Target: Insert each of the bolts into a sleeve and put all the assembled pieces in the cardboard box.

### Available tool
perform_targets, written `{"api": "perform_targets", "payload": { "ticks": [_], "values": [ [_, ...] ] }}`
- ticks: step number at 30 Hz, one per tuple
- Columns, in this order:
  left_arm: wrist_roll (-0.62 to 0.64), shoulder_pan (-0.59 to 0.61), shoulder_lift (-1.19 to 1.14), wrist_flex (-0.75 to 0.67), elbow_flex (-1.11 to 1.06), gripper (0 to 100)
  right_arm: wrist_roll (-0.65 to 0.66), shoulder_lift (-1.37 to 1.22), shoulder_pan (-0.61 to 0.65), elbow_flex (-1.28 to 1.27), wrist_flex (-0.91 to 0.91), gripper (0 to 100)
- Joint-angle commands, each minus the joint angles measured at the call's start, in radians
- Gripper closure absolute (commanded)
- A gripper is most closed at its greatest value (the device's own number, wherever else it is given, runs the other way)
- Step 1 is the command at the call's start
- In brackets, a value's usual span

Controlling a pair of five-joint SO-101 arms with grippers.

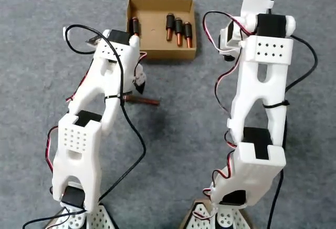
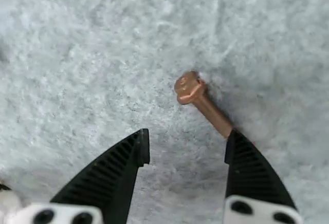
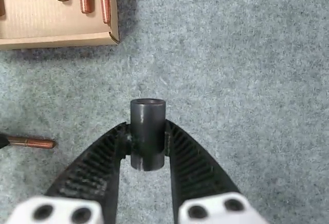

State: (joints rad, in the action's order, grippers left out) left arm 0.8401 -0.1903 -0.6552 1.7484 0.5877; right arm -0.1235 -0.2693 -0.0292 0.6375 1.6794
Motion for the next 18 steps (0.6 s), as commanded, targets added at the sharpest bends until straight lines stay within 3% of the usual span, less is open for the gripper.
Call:
{"api": "perform_targets", "payload": {
  "ticks": [1, 11, 18],
  "values": [
    [0.106, 0.003, 0.047, 0.009, -0.009, 75, 0.006, 0.005, -0.012, 0.042, -0.012, 99.6],
    [0.219, -0.002, -0.101, -0.114, -0.018, 76, 0.006, 0.005, -0.012, 0.042, -0.012, 99.6],
    [0.232, -0.032, -0.150, -0.120, -0.018, 76, 0.006, 0.004, -0.012, 0.039, -0.015, 99.6]
  ]
}}
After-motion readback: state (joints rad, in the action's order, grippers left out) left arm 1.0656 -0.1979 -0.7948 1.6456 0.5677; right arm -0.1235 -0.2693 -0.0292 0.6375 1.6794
